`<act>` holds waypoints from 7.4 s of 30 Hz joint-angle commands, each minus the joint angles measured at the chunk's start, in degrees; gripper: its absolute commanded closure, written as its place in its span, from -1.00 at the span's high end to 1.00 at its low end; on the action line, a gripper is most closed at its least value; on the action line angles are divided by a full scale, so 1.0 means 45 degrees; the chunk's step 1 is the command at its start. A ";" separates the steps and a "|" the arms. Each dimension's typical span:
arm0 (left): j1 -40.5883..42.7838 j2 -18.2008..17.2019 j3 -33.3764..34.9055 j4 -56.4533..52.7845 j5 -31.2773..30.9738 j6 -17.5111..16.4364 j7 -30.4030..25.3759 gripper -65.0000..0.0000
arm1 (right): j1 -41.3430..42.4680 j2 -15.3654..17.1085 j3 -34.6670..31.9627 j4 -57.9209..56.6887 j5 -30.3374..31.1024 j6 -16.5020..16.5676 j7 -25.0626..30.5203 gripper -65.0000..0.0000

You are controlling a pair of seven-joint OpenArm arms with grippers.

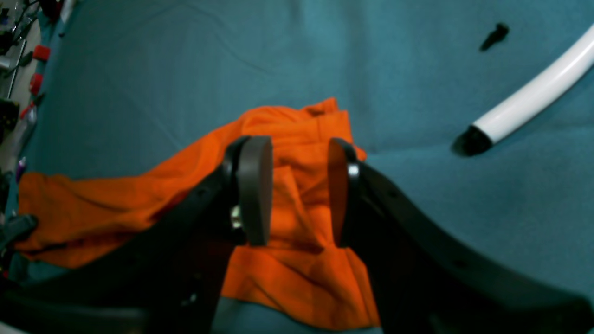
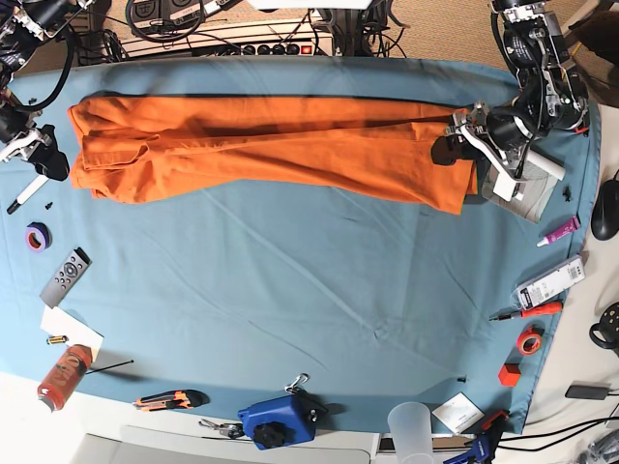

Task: Layout the t-shirt on the table in an organized manner, then fold the t-shirt properly
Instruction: 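Release the fold and adjust the end near the left gripper, then grasp the strip end with the left gripper and fold it toward the middle, then grasp the other strip end with the right gripper and fold it inward, then press the folded bundle with the right gripper and release it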

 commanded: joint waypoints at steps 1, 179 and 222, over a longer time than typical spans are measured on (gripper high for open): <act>0.0287 0.0000 0.0073 -0.0010 0.0121 0.0087 0.0835 0.04 | 0.0078 0.0364 0.0097 0.0209 0.0340 0.0017 0.0225 -0.37; -0.0607 0.1870 1.1812 0.4818 0.9598 0.2812 -0.1263 -0.45 | 0.1540 -0.1205 -0.5241 0.0214 -0.6091 0.0017 0.1953 -1.00; -0.0355 0.1020 0.5314 0.4843 0.8262 0.3084 -0.0602 -0.45 | 0.1127 -0.2147 -1.0001 0.6373 -0.6309 -0.0087 0.1797 -1.00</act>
